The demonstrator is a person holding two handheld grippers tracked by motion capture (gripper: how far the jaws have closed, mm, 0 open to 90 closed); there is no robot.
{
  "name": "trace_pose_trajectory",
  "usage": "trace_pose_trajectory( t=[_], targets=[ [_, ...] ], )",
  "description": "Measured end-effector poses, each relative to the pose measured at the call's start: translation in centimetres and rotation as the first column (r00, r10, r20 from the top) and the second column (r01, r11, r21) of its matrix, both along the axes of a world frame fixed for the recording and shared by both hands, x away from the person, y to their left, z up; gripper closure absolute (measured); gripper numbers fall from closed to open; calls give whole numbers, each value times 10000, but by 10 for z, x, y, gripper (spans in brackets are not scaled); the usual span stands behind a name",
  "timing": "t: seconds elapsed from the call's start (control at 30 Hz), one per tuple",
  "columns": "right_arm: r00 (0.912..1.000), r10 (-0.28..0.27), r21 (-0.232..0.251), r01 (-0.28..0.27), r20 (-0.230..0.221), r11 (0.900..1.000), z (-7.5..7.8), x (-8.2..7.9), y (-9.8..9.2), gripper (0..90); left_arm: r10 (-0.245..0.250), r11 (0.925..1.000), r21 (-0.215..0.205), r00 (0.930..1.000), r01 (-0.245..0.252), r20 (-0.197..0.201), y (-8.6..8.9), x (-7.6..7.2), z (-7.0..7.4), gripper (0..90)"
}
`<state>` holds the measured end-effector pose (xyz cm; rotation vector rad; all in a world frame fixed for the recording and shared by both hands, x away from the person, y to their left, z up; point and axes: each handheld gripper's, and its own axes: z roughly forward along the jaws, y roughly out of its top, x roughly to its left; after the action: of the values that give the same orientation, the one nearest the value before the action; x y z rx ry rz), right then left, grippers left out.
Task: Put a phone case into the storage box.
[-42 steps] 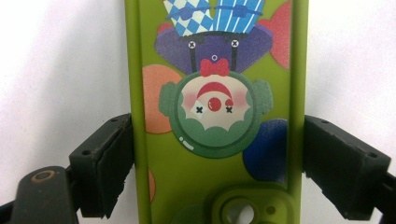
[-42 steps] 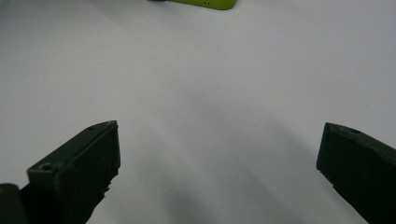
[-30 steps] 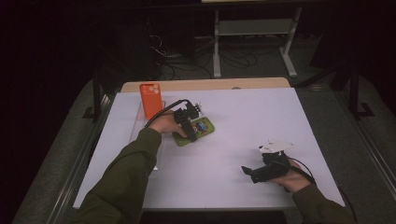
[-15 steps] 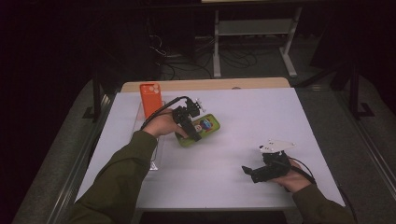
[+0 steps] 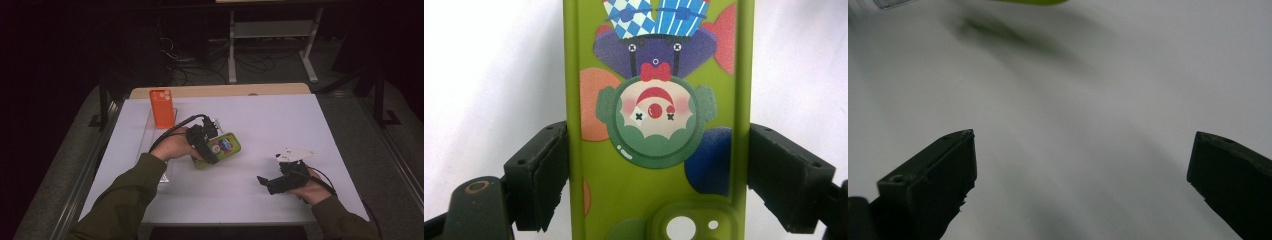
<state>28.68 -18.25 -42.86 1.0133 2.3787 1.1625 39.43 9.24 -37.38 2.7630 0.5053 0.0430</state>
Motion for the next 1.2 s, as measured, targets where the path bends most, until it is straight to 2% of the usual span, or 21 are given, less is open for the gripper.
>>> trace_pose_trajectory(
  t=[0.17,0.33,0.37,0.5,0.57,0.73,0.83,0.87,1.0,1.1,1.17,1.2],
  targets=[
    [9998,124,-437,-117,155,9990,6,4,11,0,45,10000,-89,10000,-46,-53,-2,-1,0,160],
    [9941,478,-1137,-366,976,9928,8,10,21,0,83,9998,-166,9998,-86,-161,-5,0,0,160],
    [9943,525,-1161,-416,925,9924,8,11,24,0,93,9998,-169,9998,-97,-183,-5,1,-1,160],
    [9901,743,-1499,-561,1192,9871,8,16,33,0,90,9999,-106,9996,-92,-257,-6,3,-1,160],
    [9873,820,-1673,-587,1361,9842,9,18,37,0,95,9999,-81,9995,-98,-307,-7,5,-1,160],
    [9736,1138,-2046,-726,1977,9762,10,24,44,0,81,10000,-53,9993,-83,-352,-8,8,-1,160],
    [9634,1378,-2333,-829,2300,9689,11,27,48,0,46,10000,-13,9993,-47,-375,-9,9,0,160],
    [9563,1551,-2564,-896,2479,9624,11,28,49,0,33,10000,-25,9993,-34,-368,-9,8,0,160],
    [9370,1809,-3182,-809,2990,9446,8,28,55,0,60,10000,-16,9990,-60,-434,-11,8,1,160],
    [9175,2104,-3657,-781,3376,9275,7,27,57,0,-35,10000,-16,9994,35,-351,-11,8,1,160],
    [9019,2234,-3989,-631,3697,9148,4,24,60,0,8,10000,17,9991,-7,-416,-12,7,1,160],
    [8905,2391,-4214,-598,3871,9049,3,23,61,0,13,10000,12,9991,-13,-422,-12,7,0,160]
  ],
)
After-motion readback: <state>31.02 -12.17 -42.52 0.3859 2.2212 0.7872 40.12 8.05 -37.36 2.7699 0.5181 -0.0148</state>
